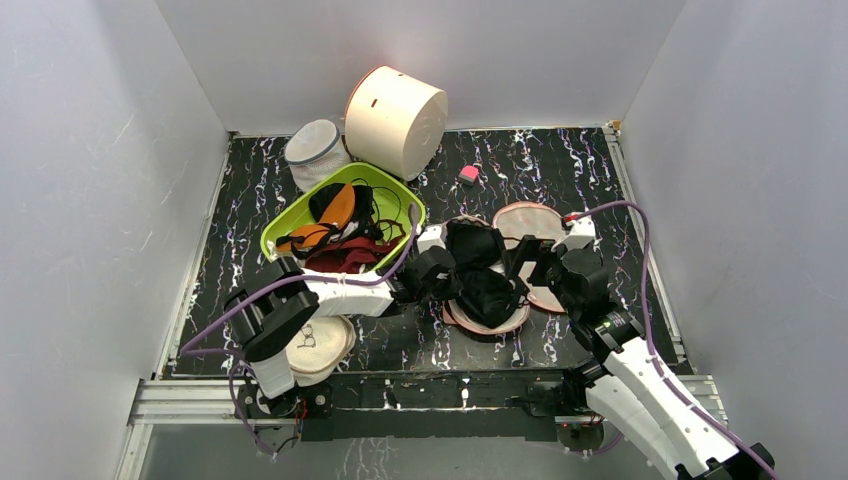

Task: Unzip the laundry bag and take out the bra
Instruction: Pick up the bra from the laundry bag.

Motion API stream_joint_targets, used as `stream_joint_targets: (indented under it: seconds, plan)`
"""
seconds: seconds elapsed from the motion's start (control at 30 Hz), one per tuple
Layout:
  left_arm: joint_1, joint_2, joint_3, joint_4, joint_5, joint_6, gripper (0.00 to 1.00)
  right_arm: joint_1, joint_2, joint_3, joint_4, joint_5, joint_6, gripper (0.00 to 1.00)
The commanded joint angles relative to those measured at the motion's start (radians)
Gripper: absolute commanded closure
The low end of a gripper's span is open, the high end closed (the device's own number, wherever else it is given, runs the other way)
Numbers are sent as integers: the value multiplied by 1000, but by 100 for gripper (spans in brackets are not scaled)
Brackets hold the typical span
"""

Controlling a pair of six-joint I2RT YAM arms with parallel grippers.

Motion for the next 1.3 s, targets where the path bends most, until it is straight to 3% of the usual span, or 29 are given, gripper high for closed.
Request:
stream_joint_targets:
  seconds: [0.0, 0.2, 0.43, 0.7, 0.97, 1.07, 1.27]
  plan:
    - [-5, -75, 46, -34, 0, 58, 93, 0, -4, 2, 67, 7, -16, 2]
    - [-5, -131, 131, -164, 7, 152, 100, 0, -5, 3, 66, 10, -15, 2]
    - [-5, -226, 285, -422, -20, 313, 100, 0, -53, -1, 52, 41, -9, 2]
    - [8, -315, 515, -802, -118, 539, 100, 0, -76, -11, 60, 43, -8, 2]
    - [58, -351, 768, -1002, -252, 726, 100, 1, -46, -4, 60, 36, -9, 2]
    - [157, -364, 841, -1010, -228, 804, 100, 1, -45, -6, 63, 33, -10, 2]
    - [425, -258, 1019, -1094, 2, 880, 100, 1, -35, -4, 63, 32, -11, 2]
